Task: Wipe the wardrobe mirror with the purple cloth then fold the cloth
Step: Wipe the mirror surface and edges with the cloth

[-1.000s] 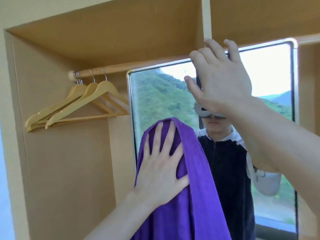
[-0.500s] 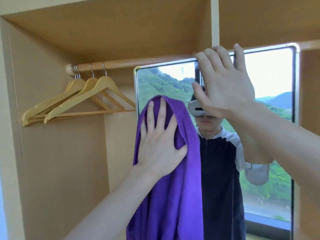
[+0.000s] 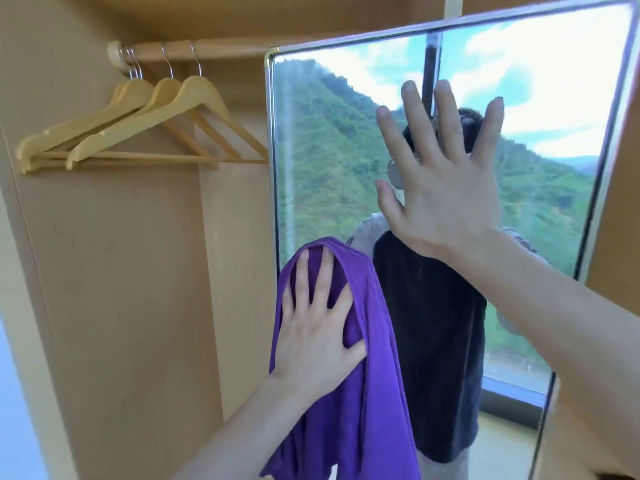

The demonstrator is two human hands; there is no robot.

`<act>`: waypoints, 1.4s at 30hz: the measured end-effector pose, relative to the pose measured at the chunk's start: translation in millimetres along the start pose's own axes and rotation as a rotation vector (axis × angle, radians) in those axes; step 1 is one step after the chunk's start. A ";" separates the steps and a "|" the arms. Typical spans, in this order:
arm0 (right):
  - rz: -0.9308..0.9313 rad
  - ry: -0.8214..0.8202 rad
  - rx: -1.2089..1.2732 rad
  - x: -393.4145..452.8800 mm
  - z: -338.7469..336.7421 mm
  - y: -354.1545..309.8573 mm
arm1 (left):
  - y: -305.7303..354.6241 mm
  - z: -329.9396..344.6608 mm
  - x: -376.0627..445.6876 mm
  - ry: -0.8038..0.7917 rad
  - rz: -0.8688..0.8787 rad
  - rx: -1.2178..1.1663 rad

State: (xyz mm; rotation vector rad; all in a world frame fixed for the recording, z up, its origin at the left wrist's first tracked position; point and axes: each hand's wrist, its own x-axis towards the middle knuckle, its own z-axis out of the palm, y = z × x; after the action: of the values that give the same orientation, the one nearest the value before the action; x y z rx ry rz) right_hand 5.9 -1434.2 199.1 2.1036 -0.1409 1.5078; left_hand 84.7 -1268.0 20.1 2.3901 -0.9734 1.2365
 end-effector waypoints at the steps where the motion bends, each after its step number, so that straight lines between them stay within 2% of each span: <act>1: -0.002 0.002 0.004 -9.4 2.5 -1.8 | 1.0 0.3 -2.3 0.002 -0.007 -0.011; 12: -0.003 -0.006 0.011 -23.2 6.1 -3.0 | 2.9 -27.5 42.9 0.111 0.020 -0.027; 19: 0.027 0.007 -0.003 -25.9 3.8 -4.1 | 10.5 33.9 -51.8 -0.093 0.074 0.026; 23: 0.041 0.027 -0.001 -43.4 8.5 -6.6 | 10.9 42.4 -70.8 -0.113 0.079 0.012; 28: -0.005 -0.014 -0.016 -121.0 19.5 -8.1 | 9.0 23.7 -41.4 -0.017 0.107 -0.041; 33: -0.012 0.020 0.002 -125.6 22.9 -5.3 | 3.6 -15.0 36.5 0.163 0.072 -0.058; 36: -0.006 0.024 0.008 -127.0 24.4 -5.1 | -4.1 -11.3 31.9 0.189 0.029 -0.048; 39: -0.002 0.035 0.006 -127.3 25.2 -5.2 | -4.7 14.0 -12.5 0.125 0.039 -0.041; 42: -0.005 0.038 0.007 -127.6 26.1 -5.1 | -0.2 43.8 -68.6 -0.037 0.077 -0.011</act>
State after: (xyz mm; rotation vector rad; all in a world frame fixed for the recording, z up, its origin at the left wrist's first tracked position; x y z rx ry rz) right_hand -16.9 -1470.8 76.2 2.0783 -0.1167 1.5462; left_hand 83.8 -1260.6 -60.9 2.3960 -1.0905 1.2138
